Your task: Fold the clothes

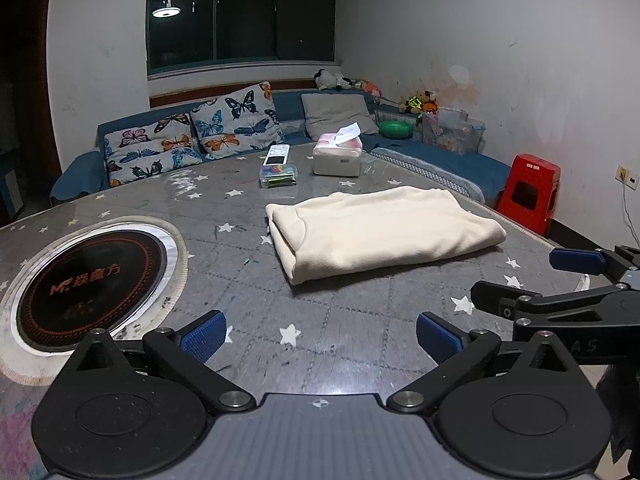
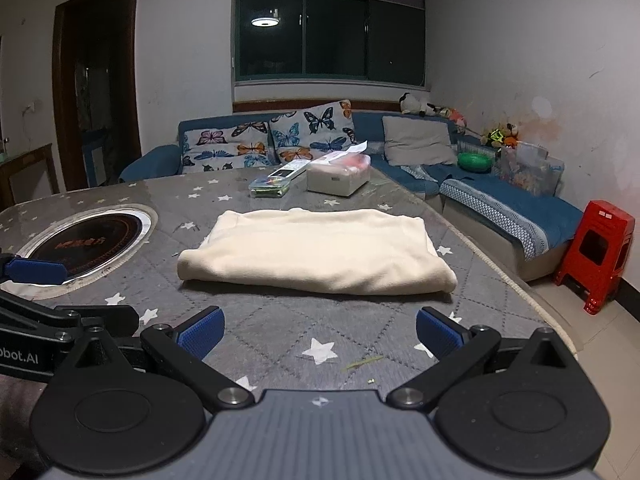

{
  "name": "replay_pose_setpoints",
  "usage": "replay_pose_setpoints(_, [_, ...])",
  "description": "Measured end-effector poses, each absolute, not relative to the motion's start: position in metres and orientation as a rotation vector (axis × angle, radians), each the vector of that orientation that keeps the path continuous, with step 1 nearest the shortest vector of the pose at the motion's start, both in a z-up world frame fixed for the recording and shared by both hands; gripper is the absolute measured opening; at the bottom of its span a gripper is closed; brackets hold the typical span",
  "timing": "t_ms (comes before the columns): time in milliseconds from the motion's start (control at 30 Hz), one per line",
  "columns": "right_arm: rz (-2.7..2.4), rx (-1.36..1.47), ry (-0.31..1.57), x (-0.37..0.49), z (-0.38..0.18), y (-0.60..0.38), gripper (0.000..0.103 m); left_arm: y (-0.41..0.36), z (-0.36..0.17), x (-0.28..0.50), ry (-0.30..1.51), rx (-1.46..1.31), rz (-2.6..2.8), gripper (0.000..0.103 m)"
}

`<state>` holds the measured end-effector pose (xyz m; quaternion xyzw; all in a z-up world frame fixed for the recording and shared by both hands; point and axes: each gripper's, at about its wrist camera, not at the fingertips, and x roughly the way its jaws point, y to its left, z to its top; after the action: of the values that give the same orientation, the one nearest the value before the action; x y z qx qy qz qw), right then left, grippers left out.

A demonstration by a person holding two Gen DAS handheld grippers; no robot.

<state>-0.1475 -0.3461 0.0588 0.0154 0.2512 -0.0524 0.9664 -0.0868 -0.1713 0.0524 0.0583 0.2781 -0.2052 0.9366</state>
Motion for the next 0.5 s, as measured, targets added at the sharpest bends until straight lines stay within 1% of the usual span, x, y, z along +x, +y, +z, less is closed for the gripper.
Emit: replay_pose_setpoints(500, [-0.121,0.032,0.483,-0.163,0.059,-0.343,0.103,-0.169,0.052,-0.098,0.561,0.123,-0.419,0.103])
